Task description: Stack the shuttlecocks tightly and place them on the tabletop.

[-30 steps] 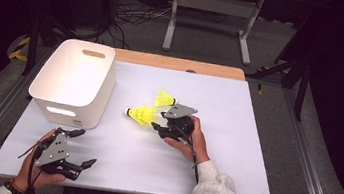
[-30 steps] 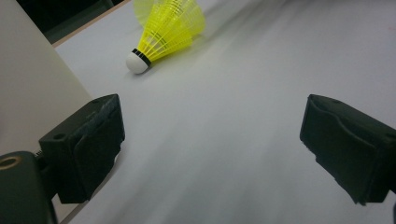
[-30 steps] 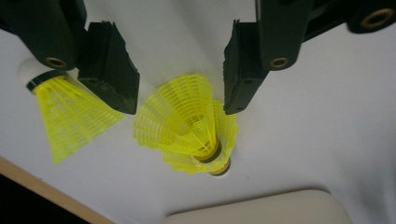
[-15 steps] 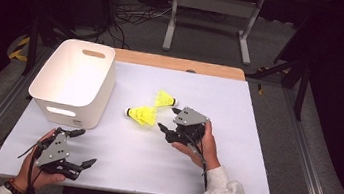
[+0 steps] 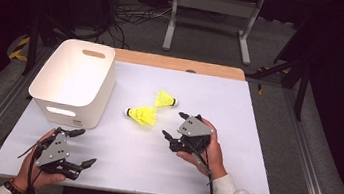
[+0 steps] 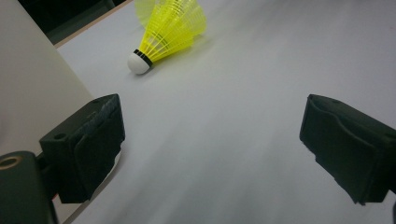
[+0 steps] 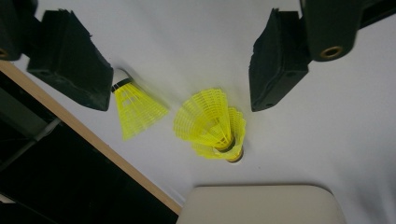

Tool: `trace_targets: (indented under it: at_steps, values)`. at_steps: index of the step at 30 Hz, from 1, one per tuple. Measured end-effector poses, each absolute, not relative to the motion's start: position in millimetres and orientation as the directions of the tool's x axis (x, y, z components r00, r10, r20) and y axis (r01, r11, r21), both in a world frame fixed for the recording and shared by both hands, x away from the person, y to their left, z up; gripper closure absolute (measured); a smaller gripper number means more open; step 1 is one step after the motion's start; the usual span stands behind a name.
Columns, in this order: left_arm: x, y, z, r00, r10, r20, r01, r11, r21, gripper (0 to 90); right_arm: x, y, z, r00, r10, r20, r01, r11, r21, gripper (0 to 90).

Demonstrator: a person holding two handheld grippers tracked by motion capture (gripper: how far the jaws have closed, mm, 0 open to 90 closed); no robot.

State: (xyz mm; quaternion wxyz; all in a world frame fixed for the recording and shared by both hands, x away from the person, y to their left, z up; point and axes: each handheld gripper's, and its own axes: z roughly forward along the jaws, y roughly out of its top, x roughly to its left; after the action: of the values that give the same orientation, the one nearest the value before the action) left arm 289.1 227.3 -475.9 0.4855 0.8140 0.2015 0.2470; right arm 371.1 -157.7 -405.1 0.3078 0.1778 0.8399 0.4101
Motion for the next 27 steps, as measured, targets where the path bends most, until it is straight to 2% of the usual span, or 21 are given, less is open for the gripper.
trace_targets:
  at_steps: [15,20,27]
  values:
    - [289,227,-476,0.799,0.564,0.210,0.089,-0.456,0.886,8.1,353,-173,-408,-0.744,0.552,-0.377,0.033,0.594,0.804,19.8]
    - [288,227,-476,0.797,0.566,0.212,0.088,-0.455,0.886,8.0,348,-183,-409,-0.722,0.585,-0.370,0.045,0.572,0.819,12.5]
    - [289,226,-476,0.797,0.566,0.214,0.088,-0.458,0.885,7.9,341,-198,-411,-0.708,0.595,-0.380,0.037,0.569,0.822,12.0]
